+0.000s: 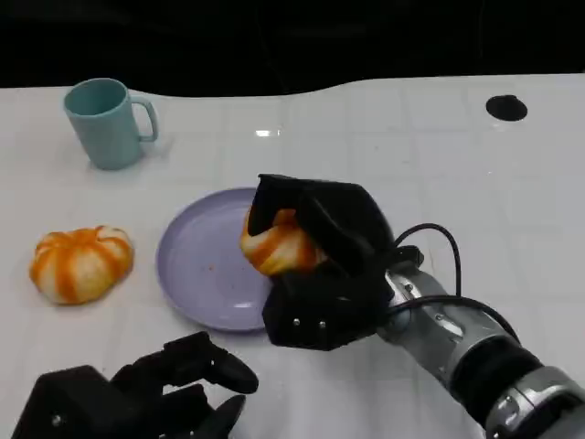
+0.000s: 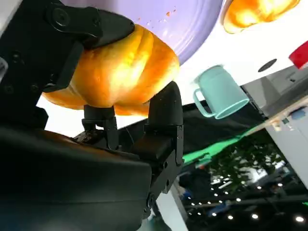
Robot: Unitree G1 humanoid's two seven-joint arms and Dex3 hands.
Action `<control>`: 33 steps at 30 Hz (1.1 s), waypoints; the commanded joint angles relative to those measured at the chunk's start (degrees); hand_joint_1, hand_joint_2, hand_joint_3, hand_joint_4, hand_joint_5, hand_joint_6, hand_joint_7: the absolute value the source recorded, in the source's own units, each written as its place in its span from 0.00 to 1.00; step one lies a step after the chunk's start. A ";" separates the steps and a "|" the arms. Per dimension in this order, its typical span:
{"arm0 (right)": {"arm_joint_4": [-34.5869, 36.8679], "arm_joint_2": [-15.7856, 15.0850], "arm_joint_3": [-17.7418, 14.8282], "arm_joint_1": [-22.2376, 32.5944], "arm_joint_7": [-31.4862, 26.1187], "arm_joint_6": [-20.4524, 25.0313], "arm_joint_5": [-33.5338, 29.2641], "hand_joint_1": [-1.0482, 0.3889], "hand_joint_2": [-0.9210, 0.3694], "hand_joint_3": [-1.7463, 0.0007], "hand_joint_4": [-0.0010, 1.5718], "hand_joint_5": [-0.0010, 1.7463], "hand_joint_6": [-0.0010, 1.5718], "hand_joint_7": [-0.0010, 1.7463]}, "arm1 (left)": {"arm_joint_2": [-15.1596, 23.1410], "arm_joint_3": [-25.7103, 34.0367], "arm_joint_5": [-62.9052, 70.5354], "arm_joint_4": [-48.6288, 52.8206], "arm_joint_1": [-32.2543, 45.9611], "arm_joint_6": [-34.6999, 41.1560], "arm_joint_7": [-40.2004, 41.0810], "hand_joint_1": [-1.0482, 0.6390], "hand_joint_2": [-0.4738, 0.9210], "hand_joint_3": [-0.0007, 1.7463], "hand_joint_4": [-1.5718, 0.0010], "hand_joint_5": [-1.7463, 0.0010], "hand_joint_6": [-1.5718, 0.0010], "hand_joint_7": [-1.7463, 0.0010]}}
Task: Grasp the bread from the table and place it into the plate.
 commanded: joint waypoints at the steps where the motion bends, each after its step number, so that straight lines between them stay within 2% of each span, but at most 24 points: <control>1: 1.58 1.07 -1.77 -2.59 4.97 1.71 3.52 0.60 0.30 0.47 0.44 0.86 0.48 0.54 | 0.52 0.00 0.27 0.07 0.26 -0.69 0.21 0.49 0.89 0.41 0.57 0.00 0.62 0.24; 2: 1.63 1.02 -1.63 -2.77 5.69 1.88 3.62 0.59 0.27 0.54 0.41 0.71 0.47 0.42 | 0.61 -0.05 0.41 0.19 0.24 -0.96 0.17 0.49 0.89 0.41 0.57 0.00 0.61 0.24; 3: 1.50 0.81 -1.21 -3.01 7.00 2.52 3.44 0.58 0.25 0.57 0.40 0.66 0.47 0.37 | 0.62 -0.09 0.47 0.13 0.26 -0.94 0.20 0.49 0.89 0.41 0.56 0.00 0.61 0.24; 4: 1.32 0.42 -0.58 -3.26 8.41 3.03 2.97 0.55 0.22 0.62 0.36 0.56 0.45 0.30 | 0.59 -0.13 0.53 0.05 0.25 -0.75 0.32 0.49 0.89 0.41 0.56 0.00 0.61 0.24; 5: 1.10 0.02 0.15 -3.45 9.51 3.58 2.31 0.52 0.17 0.69 0.31 0.43 0.41 0.21 | 0.54 -0.16 0.52 -0.03 0.26 -0.61 0.39 0.49 0.89 0.41 0.56 0.00 0.61 0.24; 6: 0.85 -0.36 0.93 -3.62 10.39 4.21 1.58 0.49 0.10 0.81 0.27 0.30 0.38 0.12 | 0.48 -0.15 0.44 -0.06 0.28 -0.56 0.42 0.49 0.89 0.41 0.56 0.00 0.61 0.24; 7: 0.59 -0.71 1.83 -3.81 11.48 5.12 0.77 0.46 0.06 0.87 0.24 0.24 0.35 0.07 | 0.38 -0.10 0.24 -0.10 0.32 -0.46 0.41 0.49 0.89 0.41 0.57 0.00 0.61 0.24; 8: 0.33 -0.93 2.41 -3.90 12.22 5.81 0.28 0.40 0.02 0.90 0.17 0.18 0.29 0.03 | 0.31 -0.07 0.09 -0.12 0.35 -0.39 0.39 0.49 0.89 0.41 0.57 0.00 0.61 0.24; 11: -1.50 -1.25 2.85 -3.48 16.54 7.77 0.76 0.32 0.00 0.91 0.04 0.11 0.17 0.00 | 0.26 -0.13 0.05 0.01 0.41 -0.64 0.38 0.49 0.89 0.41 0.57 0.00 0.61 0.24; 14: -4.37 -1.60 2.51 -2.54 20.96 9.27 1.99 0.26 0.00 0.87 0.00 0.04 0.11 0.00 | 0.46 -0.34 0.52 0.02 0.40 -0.89 0.44 0.49 0.89 0.41 0.56 0.00 0.61 0.24; 18: -7.90 -2.32 2.43 -1.26 23.95 10.48 2.75 0.22 0.00 0.85 0.00 0.00 0.09 0.00 | 0.28 -0.32 0.37 -0.05 0.42 -0.55 0.58 0.49 0.90 0.41 0.56 0.00 0.61 0.24; 25: -13.64 -4.46 2.82 1.09 26.13 11.31 2.36 0.20 0.00 0.82 0.02 0.01 0.09 0.00 | 0.03 -0.35 0.03 0.41 0.30 -1.25 0.49 0.50 0.90 0.41 0.56 0.00 0.61 0.24; 30: -20.41 -7.39 1.98 4.65 27.20 10.83 3.08 0.22 0.00 0.82 0.05 0.03 0.10 0.00 | 0.18 -0.16 -0.09 0.53 0.15 -1.03 0.37 0.50 0.90 0.41 0.57 0.00 0.61 0.24; 33: -24.87 -9.56 1.18 8.03 25.76 8.92 3.45 0.24 0.00 0.84 0.09 0.05 0.12 0.02 | 0.38 -0.14 0.18 0.57 0.05 -1.00 0.45 0.50 0.89 0.41 0.57 0.00 0.61 0.24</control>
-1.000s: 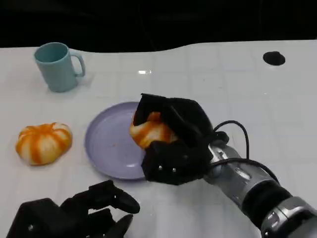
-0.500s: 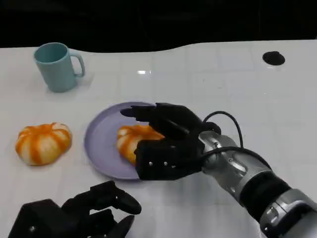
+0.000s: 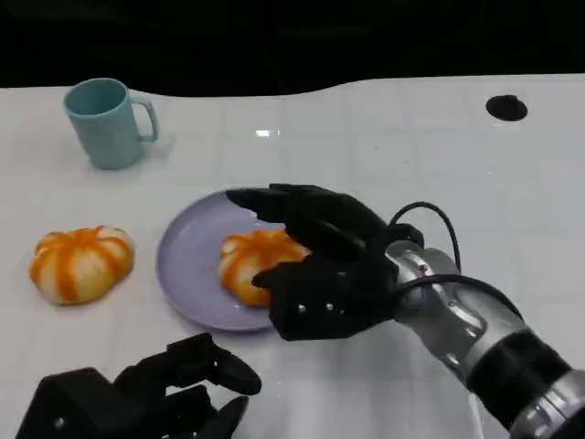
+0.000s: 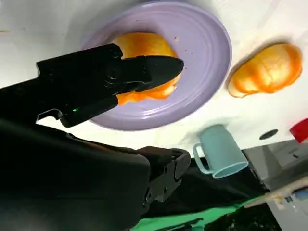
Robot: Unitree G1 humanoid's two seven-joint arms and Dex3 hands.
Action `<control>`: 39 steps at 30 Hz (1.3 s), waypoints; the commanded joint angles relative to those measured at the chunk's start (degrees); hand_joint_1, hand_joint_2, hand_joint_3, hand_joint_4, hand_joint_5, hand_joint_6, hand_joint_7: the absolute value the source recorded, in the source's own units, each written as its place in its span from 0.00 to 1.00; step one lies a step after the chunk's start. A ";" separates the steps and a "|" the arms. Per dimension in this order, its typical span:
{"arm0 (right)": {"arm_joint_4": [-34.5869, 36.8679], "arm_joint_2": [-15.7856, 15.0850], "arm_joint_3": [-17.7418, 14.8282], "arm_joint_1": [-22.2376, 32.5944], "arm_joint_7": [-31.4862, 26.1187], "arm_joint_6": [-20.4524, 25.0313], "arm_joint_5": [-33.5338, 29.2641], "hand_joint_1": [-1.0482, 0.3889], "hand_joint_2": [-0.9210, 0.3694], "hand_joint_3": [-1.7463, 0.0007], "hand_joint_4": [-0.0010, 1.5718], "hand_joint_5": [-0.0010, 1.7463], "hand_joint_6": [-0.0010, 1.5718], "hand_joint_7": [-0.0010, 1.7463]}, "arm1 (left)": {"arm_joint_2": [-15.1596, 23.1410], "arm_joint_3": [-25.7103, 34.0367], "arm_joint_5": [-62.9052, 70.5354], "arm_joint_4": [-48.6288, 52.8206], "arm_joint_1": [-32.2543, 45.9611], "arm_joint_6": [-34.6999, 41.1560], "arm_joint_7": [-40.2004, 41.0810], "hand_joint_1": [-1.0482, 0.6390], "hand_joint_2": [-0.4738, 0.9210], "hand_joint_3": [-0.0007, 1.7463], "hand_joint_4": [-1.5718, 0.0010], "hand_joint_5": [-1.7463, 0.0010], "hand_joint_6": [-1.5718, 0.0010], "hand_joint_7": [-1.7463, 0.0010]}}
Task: Grasp the bread from the table and place it into the plate.
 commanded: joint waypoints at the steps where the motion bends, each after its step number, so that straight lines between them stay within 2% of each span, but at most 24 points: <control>1: -6.09 -3.49 -1.60 4.47 -1.37 -2.20 1.04 0.24 0.00 0.85 0.11 0.06 0.13 0.02 | 0.54 0.37 0.24 0.40 -0.07 -0.43 0.30 0.50 0.89 0.41 0.57 0.00 0.61 0.24; 6: -11.43 -5.82 -3.32 9.31 -3.46 -5.38 1.75 0.27 0.00 0.88 0.18 0.12 0.19 0.05 | 0.74 0.50 0.19 0.63 -0.20 -0.78 0.05 0.50 0.89 0.42 0.57 0.00 0.62 0.24; 8: -13.03 -6.40 -4.58 11.58 -4.54 -8.15 3.34 0.29 0.00 0.90 0.20 0.14 0.22 0.06 | 0.71 0.52 0.21 0.78 -0.29 -0.82 0.12 0.50 0.89 0.42 0.57 0.00 0.62 0.24; 12: -15.83 -7.52 -6.41 15.13 -5.46 -12.00 5.38 0.34 0.00 0.91 0.14 0.43 0.30 0.10 | 1.01 0.37 0.67 0.82 -0.39 -0.78 0.21 0.50 0.89 0.42 0.56 0.00 0.62 0.24; 15: -18.24 -8.46 -7.64 17.79 -5.84 -14.01 6.31 0.35 0.00 0.91 0.17 0.48 0.34 0.12 | 0.87 0.29 0.64 0.76 -0.41 -0.68 0.28 0.50 0.90 0.42 0.57 0.00 0.62 0.24; 18: -21.56 -9.44 -9.03 20.98 -5.16 -15.13 7.81 0.39 0.00 0.92 0.21 0.57 0.37 0.19 | 0.66 0.40 0.41 1.16 -0.43 -1.04 0.16 0.50 0.89 0.42 0.57 0.00 0.62 0.24; 21: -24.70 -10.38 -10.13 23.63 -4.41 -15.40 8.79 0.44 0.01 0.93 0.28 0.66 0.34 0.39 | 0.60 0.47 0.23 1.42 -0.41 -1.41 0.00 0.49 0.89 0.42 0.56 0.00 0.62 0.24; 23: -27.07 -11.33 -11.00 25.59 -3.45 -15.34 9.84 0.47 0.02 0.91 0.32 0.69 0.34 0.46 | 0.47 0.45 0.05 1.33 -0.36 -1.35 0.01 0.49 0.89 0.42 0.56 0.00 0.62 0.24; 24: -28.24 -11.78 -11.49 26.60 -3.05 -15.26 10.33 0.48 0.04 0.89 0.34 0.69 0.34 0.50 | 0.51 0.40 0.10 1.32 -0.36 -1.34 0.03 0.49 0.89 0.42 0.56 0.00 0.62 0.24; 28: -31.53 -13.68 -13.40 29.95 -1.76 -16.39 12.13 0.54 0.31 0.54 0.42 0.76 0.40 0.57 | 1.05 0.16 0.53 1.25 -0.27 -1.67 -0.10 0.47 0.90 0.41 0.57 0.00 0.62 0.24; 35: -36.43 -17.16 -16.54 34.47 0.57 -17.00 14.06 0.61 0.40 0.38 0.45 0.93 0.46 0.67 | 1.23 0.13 0.80 1.08 -0.22 -1.54 0.01 0.47 0.91 0.40 0.57 0.00 0.62 0.24; 39: -39.48 -19.27 -18.87 37.72 1.96 -17.17 15.33 0.63 0.44 0.31 0.47 0.96 0.48 0.72 | 1.36 0.20 0.63 0.98 -0.36 -1.21 -0.09 0.47 0.91 0.39 0.57 0.00 0.62 0.24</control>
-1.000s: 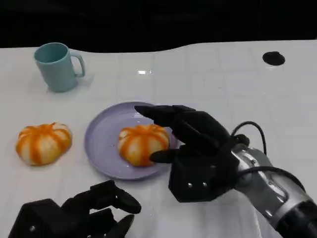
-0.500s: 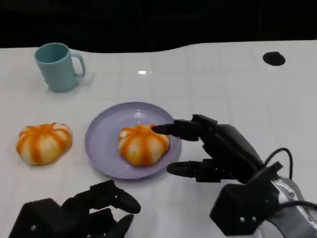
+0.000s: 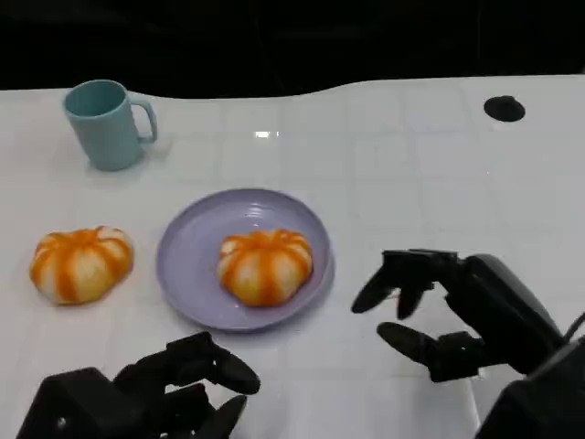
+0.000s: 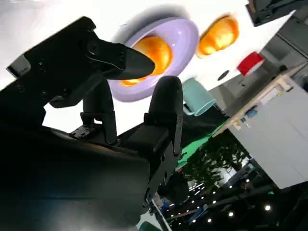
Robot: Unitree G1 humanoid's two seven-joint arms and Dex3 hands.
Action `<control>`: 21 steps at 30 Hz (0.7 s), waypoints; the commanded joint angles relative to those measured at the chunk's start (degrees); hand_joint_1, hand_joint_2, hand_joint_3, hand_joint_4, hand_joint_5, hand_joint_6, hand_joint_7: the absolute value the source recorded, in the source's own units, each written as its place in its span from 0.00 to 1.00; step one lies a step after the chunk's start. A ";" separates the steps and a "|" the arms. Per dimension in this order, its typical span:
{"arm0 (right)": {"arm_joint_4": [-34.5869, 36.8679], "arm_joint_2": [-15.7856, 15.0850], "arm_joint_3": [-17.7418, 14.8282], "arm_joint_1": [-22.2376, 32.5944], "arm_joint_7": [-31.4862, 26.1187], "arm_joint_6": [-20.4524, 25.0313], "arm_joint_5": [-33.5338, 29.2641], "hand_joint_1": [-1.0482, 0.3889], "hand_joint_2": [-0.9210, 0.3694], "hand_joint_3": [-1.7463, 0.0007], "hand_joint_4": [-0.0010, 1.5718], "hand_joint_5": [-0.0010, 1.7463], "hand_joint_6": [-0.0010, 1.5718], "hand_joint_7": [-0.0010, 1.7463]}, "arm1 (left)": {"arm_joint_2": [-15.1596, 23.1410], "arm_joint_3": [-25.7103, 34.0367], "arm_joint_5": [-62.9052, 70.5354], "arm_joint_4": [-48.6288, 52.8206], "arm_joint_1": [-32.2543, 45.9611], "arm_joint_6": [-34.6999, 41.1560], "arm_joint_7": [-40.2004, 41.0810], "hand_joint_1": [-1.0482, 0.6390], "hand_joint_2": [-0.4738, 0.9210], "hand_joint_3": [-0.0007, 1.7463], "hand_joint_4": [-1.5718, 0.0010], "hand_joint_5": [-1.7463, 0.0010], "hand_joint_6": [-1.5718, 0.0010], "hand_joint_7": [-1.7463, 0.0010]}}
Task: Grasp the bread from the table and place it into the plate.
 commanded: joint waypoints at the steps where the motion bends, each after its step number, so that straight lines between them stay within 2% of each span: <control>1: -3.55 -2.98 -3.24 3.81 1.38 -0.77 1.98 0.63 0.44 0.31 0.48 0.97 0.48 0.73 | 0.57 0.36 -0.19 -0.08 -0.02 0.18 -0.05 0.47 0.91 0.39 0.57 0.00 0.62 0.24; 6: -6.30 -4.15 -5.67 7.58 1.70 -0.57 2.10 0.62 0.42 0.33 0.50 0.99 0.48 0.75 | 0.46 0.21 -0.17 -0.07 -0.07 0.37 0.27 0.46 0.91 0.38 0.57 0.00 0.61 0.25; 14: -12.53 -4.94 -9.44 14.87 3.00 4.33 1.74 0.66 0.43 0.34 0.53 1.00 0.48 0.76 | 0.91 0.34 0.33 0.12 -0.28 0.00 -0.04 0.45 0.92 0.38 0.57 0.00 0.60 0.25; 18: -14.68 -4.52 -9.92 16.70 3.15 7.04 0.66 0.67 0.42 0.35 0.52 1.00 0.47 0.76 | 0.94 0.70 -0.20 0.48 -0.48 -0.20 -0.28 0.44 0.92 0.37 0.56 0.00 0.60 0.25; 21: -14.26 -4.68 -9.42 17.08 2.19 6.73 -1.65 0.68 0.43 0.35 0.53 1.00 0.48 0.75 | 1.21 0.77 0.03 0.56 -0.64 -0.09 -0.23 0.44 0.92 0.37 0.55 0.00 0.60 0.25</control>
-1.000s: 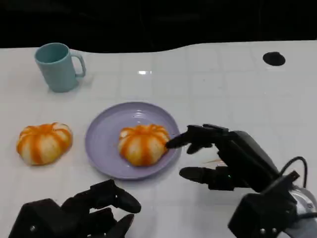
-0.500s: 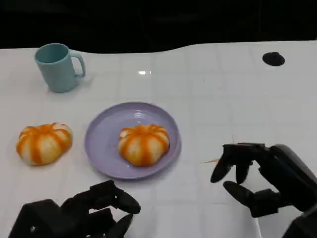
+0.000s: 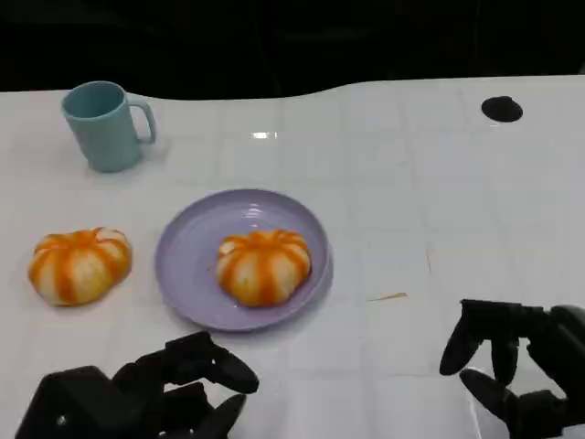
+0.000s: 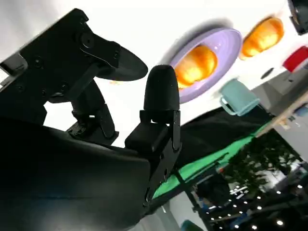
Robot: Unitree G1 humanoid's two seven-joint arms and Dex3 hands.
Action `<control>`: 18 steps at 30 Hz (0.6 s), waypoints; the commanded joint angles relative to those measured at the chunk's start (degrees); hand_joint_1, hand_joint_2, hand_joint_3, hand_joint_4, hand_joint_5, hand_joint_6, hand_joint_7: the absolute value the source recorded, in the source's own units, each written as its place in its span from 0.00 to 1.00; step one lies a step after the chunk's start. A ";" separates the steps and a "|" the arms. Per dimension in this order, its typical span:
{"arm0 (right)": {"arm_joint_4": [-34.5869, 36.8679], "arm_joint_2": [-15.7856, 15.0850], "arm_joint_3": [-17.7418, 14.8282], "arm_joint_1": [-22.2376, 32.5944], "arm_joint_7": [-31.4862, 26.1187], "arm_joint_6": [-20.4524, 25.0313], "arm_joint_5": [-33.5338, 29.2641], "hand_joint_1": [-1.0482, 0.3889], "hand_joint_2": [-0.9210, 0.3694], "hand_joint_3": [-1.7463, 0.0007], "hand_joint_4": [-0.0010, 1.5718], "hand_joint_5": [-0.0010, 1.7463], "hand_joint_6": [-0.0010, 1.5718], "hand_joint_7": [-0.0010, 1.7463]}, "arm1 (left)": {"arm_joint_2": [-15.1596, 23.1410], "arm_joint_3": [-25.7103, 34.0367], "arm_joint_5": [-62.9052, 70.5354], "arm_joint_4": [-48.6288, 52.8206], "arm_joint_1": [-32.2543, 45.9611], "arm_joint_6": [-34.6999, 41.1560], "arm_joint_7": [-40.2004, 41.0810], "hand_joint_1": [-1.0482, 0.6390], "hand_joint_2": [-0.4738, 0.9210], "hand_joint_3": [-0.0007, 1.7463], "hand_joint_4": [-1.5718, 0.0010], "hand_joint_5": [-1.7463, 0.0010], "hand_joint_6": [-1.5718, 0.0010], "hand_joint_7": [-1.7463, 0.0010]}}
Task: Grasp the bread from the table and place it into the plate.
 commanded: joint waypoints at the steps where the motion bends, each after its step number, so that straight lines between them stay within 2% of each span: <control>1: 0.06 -0.77 -0.47 0.62 -1.42 -0.35 -3.01 0.67 0.44 0.34 0.53 0.99 0.51 0.72 | 1.01 0.63 0.14 0.51 -0.31 -0.32 -0.23 0.44 0.92 0.36 0.55 0.00 0.60 0.25; 5: 1.30 -0.30 0.09 0.73 -3.09 -0.33 -5.70 0.66 0.46 0.32 0.55 0.97 0.58 0.66 | 1.22 0.93 -0.05 0.56 -0.40 -0.14 -0.24 0.45 0.92 0.36 0.56 0.00 0.60 0.25; 9: 1.85 0.44 0.41 0.64 -3.59 1.12 -6.34 0.66 0.47 0.31 0.55 0.98 0.58 0.68 | 1.15 1.35 -0.61 0.92 -0.52 -0.49 -0.59 0.45 0.92 0.36 0.56 0.00 0.60 0.25; 18: 3.51 0.67 0.98 0.13 -5.55 1.07 -8.50 0.65 0.49 0.31 0.56 0.97 0.58 0.69 | 1.40 1.85 -0.98 1.12 -0.45 -0.64 -0.80 0.46 0.92 0.36 0.56 0.00 0.60 0.26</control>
